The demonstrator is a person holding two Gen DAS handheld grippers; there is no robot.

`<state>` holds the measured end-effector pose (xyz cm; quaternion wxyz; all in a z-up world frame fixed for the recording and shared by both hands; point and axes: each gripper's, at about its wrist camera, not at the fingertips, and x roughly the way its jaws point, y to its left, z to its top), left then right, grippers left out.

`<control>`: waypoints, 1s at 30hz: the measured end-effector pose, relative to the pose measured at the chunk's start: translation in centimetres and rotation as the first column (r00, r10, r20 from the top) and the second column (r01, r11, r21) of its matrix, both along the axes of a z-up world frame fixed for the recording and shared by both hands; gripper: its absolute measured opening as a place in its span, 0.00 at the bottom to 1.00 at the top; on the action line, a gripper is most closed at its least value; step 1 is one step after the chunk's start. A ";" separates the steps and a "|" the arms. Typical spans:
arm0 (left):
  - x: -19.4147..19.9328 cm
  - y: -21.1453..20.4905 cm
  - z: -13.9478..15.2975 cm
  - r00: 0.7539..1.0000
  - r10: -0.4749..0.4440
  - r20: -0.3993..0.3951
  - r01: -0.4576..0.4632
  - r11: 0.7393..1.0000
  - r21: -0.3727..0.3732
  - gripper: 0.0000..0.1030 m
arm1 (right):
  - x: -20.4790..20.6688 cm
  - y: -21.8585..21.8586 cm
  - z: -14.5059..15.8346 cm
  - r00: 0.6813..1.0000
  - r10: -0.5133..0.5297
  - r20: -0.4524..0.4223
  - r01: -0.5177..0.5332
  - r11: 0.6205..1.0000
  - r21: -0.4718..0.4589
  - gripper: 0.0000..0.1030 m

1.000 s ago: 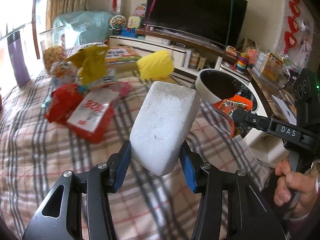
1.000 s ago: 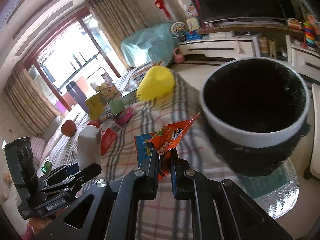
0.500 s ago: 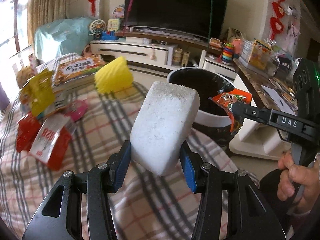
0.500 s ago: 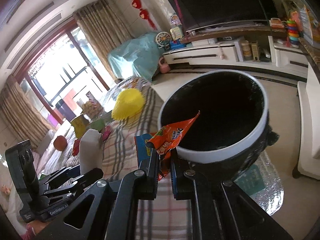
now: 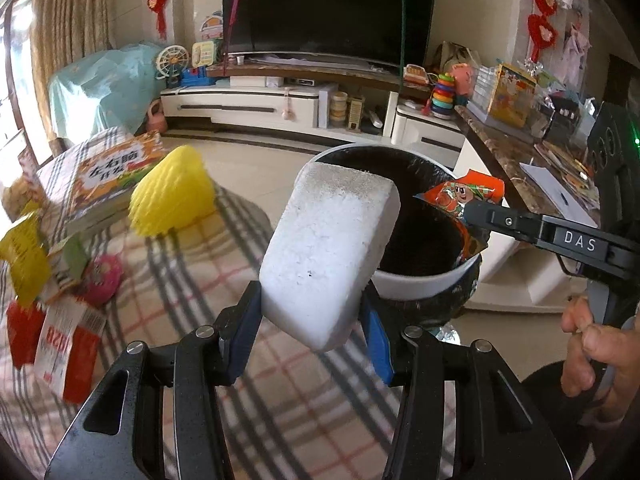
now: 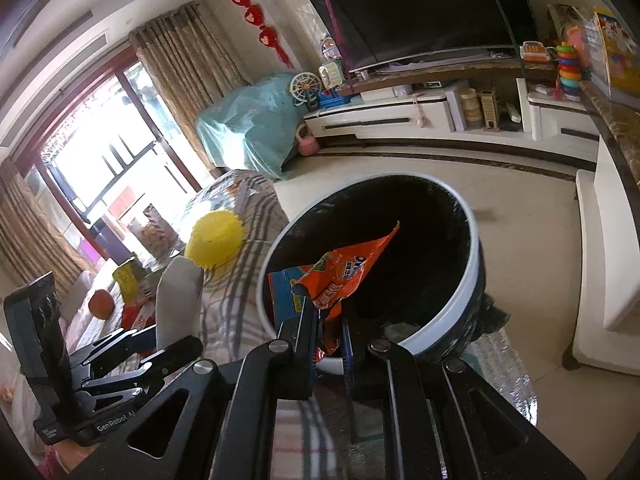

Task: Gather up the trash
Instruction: 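Carry both items over the bin and open both tools to release them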

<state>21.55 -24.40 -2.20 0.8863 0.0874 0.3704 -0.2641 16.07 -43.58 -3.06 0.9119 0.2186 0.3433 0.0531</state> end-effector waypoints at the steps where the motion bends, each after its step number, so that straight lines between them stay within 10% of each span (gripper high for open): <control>1: 0.2 -0.4 0.0 1.000 -0.003 0.000 0.003 1.000 0.006 0.46 | 0.2 -0.2 0.0 1.000 -0.001 -0.003 0.001 1.000 -0.002 0.10; 30: 4.2 -6.0 -0.5 0.998 -0.063 -0.014 0.064 0.995 0.081 0.59 | 3.9 -3.9 -0.9 0.997 -0.019 -0.070 0.018 1.000 -0.013 0.15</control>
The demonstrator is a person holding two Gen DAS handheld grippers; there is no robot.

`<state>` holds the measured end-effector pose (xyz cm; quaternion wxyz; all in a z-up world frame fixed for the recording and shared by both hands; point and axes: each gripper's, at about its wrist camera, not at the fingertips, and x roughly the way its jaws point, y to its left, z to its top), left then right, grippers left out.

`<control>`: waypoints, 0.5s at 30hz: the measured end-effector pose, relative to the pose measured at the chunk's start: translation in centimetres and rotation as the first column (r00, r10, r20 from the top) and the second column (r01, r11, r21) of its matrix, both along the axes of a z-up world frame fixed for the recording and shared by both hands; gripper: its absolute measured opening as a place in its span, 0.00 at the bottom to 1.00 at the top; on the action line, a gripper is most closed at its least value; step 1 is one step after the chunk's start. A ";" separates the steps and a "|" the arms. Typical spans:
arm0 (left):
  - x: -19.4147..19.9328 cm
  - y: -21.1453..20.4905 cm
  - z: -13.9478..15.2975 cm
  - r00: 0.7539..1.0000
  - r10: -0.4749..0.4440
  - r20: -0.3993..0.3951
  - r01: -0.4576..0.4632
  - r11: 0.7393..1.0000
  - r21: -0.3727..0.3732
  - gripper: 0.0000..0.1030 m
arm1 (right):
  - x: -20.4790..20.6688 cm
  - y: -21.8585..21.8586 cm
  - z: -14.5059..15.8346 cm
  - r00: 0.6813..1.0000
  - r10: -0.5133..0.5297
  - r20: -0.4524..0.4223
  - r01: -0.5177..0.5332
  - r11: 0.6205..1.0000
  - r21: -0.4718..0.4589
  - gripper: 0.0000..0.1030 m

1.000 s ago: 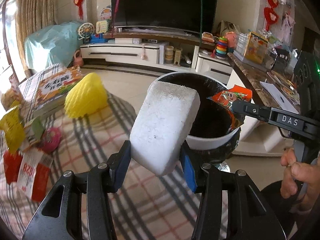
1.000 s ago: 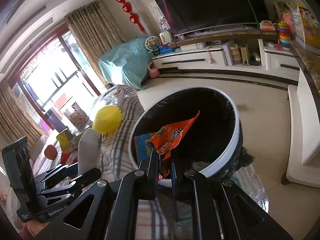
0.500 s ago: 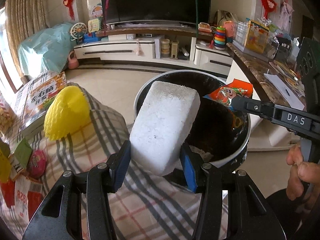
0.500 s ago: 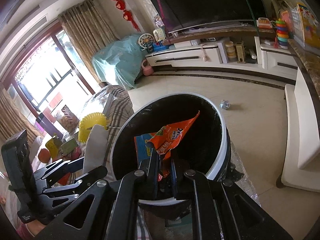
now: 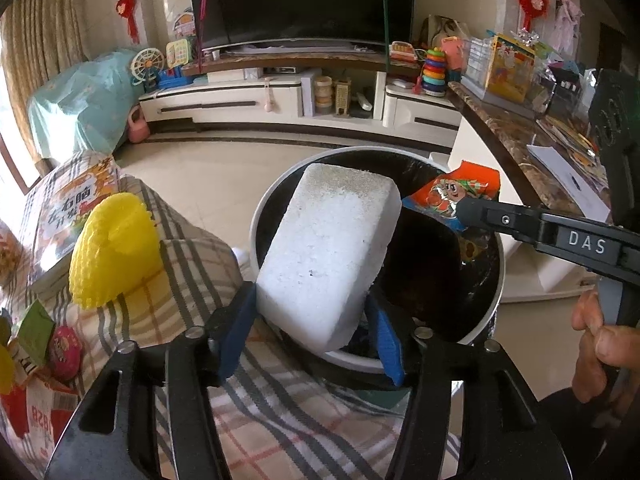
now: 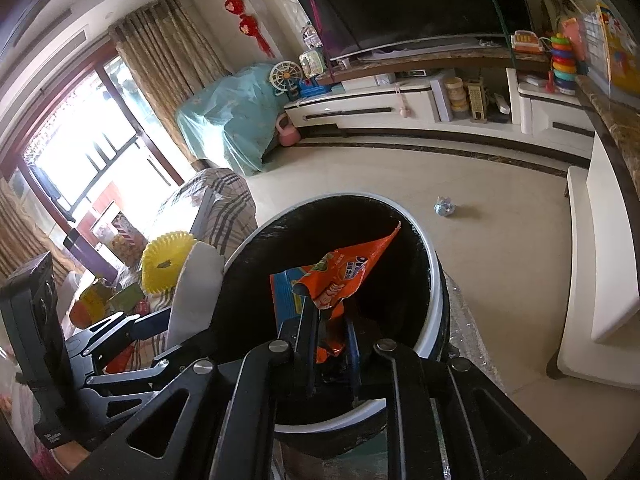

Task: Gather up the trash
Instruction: 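Carry both items over the bin and open both tools to release them, then move both tools back over the bed toward the yellow net and white-red box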

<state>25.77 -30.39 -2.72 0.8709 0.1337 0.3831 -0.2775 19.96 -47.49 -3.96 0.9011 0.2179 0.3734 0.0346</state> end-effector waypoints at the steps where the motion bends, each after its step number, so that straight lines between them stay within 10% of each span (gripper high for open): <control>1: 0.0 0.0 0.1 1.000 0.000 0.002 0.000 1.000 -0.002 0.60 | 0.0 -0.1 0.0 1.000 -0.002 -0.002 0.002 1.000 0.002 0.17; 5: -0.4 0.2 0.2 1.000 0.007 0.013 -0.006 1.000 -0.013 0.71 | -0.1 -0.5 0.0 1.000 -0.016 -0.007 0.016 1.000 0.018 0.47; 15: -2.6 4.9 -0.5 0.996 0.090 -0.027 -0.092 0.991 -0.093 0.73 | -1.6 0.0 1.0 0.998 -0.054 0.034 0.052 0.997 0.053 0.81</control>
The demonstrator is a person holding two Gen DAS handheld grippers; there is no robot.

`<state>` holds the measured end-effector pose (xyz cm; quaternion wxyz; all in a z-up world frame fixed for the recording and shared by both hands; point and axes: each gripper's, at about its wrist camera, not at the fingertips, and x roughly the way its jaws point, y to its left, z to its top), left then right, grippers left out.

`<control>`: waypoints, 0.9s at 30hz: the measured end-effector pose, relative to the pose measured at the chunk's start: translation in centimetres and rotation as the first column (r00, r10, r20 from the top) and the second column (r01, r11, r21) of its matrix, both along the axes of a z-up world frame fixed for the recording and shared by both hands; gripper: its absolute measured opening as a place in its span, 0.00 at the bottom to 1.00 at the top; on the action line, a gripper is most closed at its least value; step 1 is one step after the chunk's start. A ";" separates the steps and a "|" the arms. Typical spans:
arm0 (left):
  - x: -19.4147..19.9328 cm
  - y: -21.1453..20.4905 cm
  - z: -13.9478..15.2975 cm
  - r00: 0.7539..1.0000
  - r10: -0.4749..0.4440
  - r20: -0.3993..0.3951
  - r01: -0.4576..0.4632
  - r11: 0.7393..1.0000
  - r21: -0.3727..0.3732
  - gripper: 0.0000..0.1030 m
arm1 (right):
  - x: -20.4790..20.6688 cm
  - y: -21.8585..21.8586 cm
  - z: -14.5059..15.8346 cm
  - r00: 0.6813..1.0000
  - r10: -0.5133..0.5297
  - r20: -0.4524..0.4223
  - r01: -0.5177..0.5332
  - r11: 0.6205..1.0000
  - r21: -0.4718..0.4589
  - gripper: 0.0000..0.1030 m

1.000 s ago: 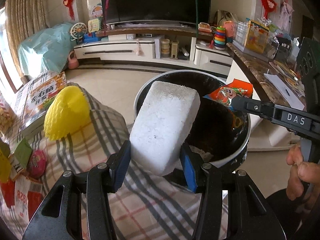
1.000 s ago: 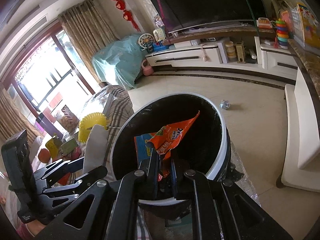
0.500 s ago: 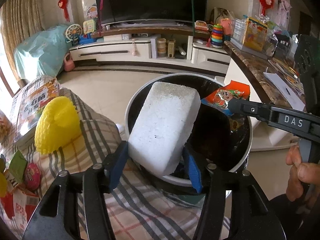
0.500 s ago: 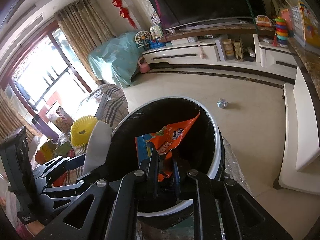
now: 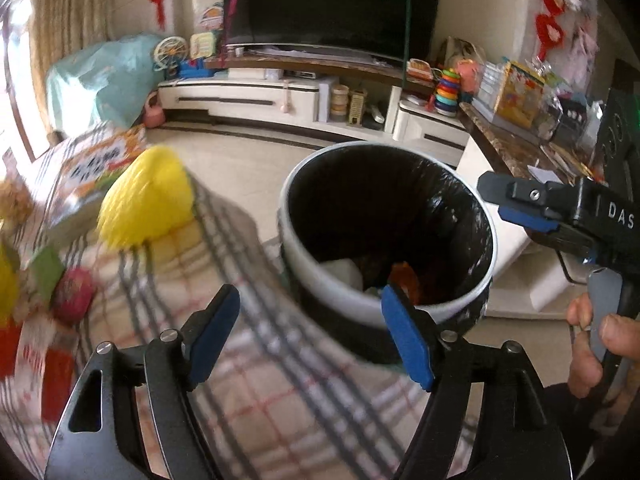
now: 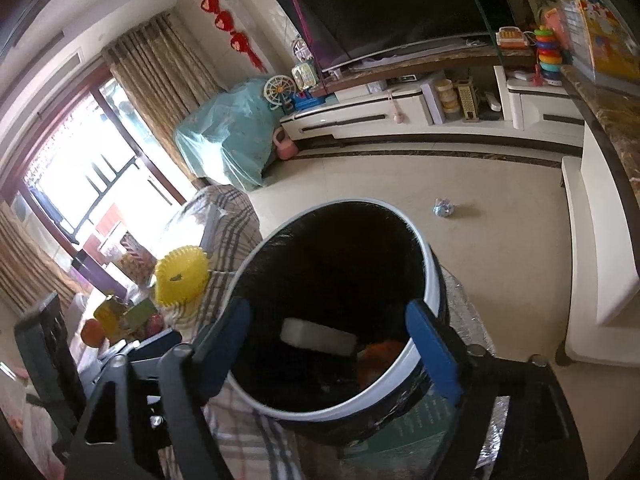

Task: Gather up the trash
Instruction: 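Move both tools back over the bed toward the yellow net and white-red box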

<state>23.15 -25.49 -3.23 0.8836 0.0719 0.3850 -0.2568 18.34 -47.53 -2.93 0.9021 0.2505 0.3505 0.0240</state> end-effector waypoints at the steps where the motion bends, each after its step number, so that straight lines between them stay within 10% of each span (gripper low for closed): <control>1: -0.3 0.5 -0.1 1.000 0.010 -0.001 -0.010 1.000 -0.006 0.73 | -0.2 0.3 0.1 1.000 0.000 0.004 0.000 1.000 0.001 0.83; 27: -4.9 16.2 -1.5 0.953 0.297 -0.055 -0.301 0.949 -0.094 0.74 | -2.2 13.1 -0.8 0.983 0.182 0.019 -0.182 0.983 -0.002 0.85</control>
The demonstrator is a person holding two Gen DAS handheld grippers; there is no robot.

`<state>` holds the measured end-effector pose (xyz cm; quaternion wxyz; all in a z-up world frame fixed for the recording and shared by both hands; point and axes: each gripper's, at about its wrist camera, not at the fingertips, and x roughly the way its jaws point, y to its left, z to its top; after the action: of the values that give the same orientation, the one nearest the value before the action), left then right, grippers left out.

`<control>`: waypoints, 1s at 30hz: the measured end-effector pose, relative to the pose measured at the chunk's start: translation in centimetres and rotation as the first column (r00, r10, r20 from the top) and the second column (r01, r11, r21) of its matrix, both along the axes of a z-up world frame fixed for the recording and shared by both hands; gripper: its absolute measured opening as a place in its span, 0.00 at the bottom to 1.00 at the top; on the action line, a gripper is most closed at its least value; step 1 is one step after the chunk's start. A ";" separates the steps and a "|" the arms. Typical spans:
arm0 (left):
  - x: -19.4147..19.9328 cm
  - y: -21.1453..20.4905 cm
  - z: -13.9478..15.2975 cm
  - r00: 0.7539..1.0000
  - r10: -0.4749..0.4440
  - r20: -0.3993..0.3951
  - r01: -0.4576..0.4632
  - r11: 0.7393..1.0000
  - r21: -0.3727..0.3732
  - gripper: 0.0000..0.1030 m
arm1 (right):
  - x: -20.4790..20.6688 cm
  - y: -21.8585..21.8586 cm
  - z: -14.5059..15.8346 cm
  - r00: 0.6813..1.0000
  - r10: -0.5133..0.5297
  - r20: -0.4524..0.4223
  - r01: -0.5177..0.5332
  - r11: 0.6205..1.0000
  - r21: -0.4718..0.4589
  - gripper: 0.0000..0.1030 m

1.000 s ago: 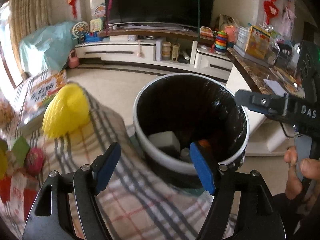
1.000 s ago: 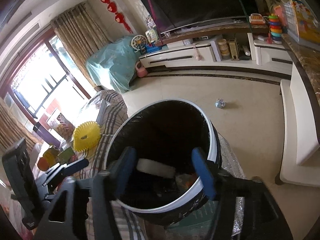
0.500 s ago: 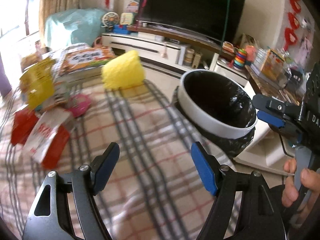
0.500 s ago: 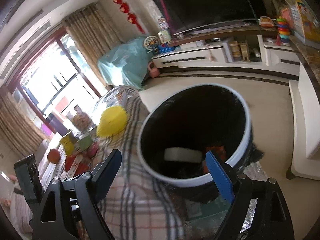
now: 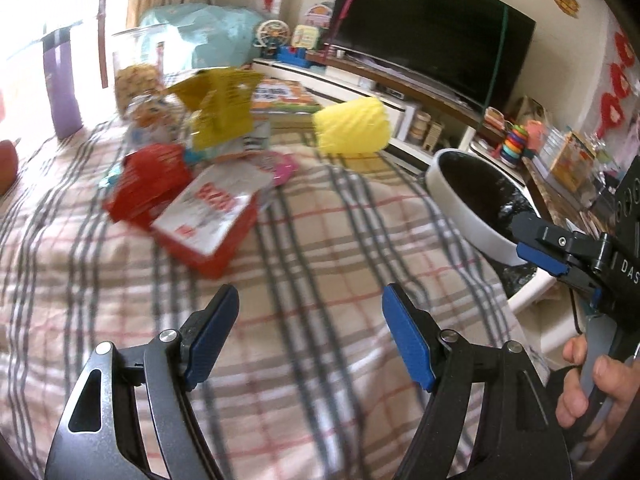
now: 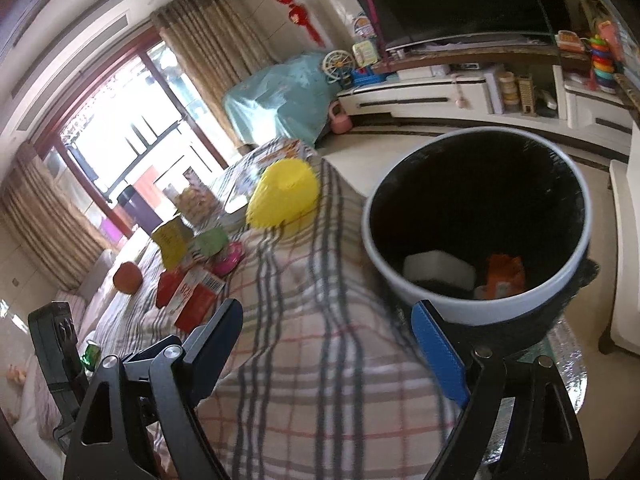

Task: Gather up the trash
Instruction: 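Move both tools back over the bed toward the yellow net and white-red box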

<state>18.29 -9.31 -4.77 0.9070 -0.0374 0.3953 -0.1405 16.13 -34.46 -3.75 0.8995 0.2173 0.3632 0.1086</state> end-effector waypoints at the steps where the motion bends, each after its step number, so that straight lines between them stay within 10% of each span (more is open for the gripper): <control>1: 0.0 0.4 -0.1 1.000 0.008 -0.003 -0.008 1.000 -0.003 0.74 | 0.0 0.5 -0.1 1.000 0.006 -0.001 -0.006 1.000 -0.003 0.85; 30: 3.5 5.4 -0.9 0.993 0.112 -0.022 -0.111 0.993 0.039 0.75 | 5.9 6.1 -0.4 0.997 0.075 0.019 -0.074 0.996 -0.046 0.85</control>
<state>21.78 -3.87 -5.66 0.9091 -0.0441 0.4063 -0.0815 22.01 -28.32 -4.12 0.9033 0.1820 0.3639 0.1361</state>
